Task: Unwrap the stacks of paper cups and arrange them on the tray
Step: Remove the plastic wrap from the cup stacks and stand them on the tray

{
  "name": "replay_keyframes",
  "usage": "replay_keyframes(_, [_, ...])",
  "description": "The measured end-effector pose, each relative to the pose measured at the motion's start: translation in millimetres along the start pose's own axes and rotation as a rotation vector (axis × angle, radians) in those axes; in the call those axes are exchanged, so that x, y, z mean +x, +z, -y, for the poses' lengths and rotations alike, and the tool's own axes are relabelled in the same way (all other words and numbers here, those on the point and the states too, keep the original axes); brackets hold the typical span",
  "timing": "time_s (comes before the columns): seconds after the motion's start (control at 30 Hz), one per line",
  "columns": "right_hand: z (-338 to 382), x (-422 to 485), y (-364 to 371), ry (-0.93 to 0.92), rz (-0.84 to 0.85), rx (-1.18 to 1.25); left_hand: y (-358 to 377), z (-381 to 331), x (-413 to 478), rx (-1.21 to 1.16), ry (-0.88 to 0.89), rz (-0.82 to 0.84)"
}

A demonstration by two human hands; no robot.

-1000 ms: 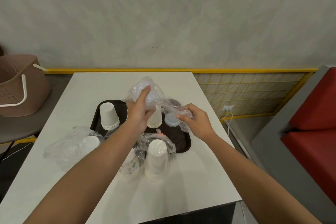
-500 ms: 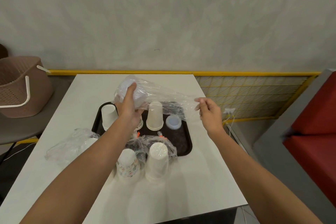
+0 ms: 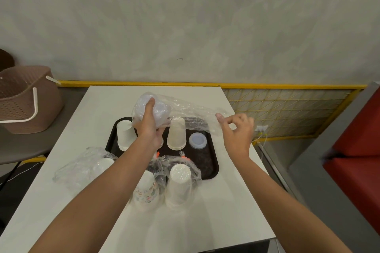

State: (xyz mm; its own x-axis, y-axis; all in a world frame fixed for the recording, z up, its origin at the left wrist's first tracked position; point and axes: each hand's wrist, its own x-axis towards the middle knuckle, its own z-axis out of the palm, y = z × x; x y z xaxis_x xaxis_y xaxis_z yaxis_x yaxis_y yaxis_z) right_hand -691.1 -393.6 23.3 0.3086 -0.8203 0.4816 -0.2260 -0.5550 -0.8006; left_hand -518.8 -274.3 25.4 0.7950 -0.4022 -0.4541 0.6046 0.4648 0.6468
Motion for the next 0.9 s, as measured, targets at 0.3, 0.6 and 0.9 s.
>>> replay_keyframes(0.3, [13, -7, 5, 0.072, 0.283, 0.310, -1, 3, -6, 0.079, 0.015, 0.048])
replay_keyframes(0.6, [24, 9, 14, 0.096, 0.294, 0.339, -4, 0, -8, 0.252, 0.073, 0.113])
replay_keyframes(0.9, [23, 9, 21, 0.173, 0.330, 0.481, 2, -1, -6, 0.531, 0.306, 0.024])
